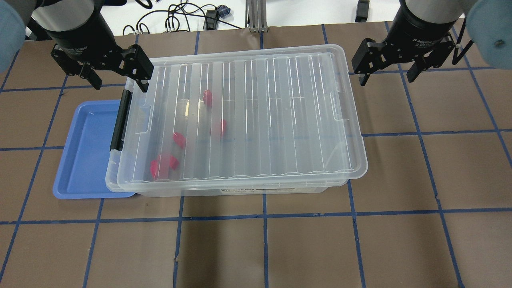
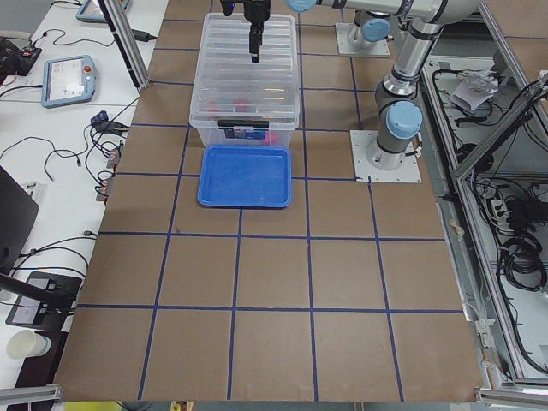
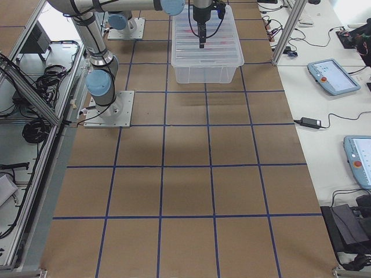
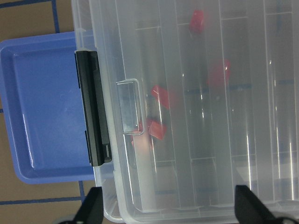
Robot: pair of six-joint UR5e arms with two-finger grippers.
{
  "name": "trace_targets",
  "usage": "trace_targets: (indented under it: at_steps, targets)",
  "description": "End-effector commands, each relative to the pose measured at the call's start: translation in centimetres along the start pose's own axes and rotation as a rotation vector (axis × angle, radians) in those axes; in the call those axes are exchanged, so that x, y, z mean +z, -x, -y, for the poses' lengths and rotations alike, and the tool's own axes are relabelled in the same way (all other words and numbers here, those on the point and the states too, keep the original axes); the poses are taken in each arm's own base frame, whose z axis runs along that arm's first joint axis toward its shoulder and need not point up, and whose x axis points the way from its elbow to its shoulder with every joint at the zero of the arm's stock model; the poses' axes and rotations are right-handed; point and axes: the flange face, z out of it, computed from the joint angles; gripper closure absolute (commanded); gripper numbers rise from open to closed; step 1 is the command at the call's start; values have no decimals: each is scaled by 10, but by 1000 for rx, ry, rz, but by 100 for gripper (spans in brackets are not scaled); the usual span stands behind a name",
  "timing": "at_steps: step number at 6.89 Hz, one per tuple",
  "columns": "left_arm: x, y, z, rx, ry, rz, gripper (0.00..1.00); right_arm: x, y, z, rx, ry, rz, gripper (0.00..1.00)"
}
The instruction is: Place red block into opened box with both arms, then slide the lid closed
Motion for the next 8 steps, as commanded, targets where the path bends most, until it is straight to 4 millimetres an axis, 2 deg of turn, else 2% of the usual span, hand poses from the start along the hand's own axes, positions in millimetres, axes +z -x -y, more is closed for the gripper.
trace_targets:
  at_steps: [1,8]
  targets:
    - [1,1,1,-3,3,-9,0,-1,-1,0,1,-1,-3,0]
    - [1,2,-1,-10,4,-13,0,-1,0,0,1,-2,8,0]
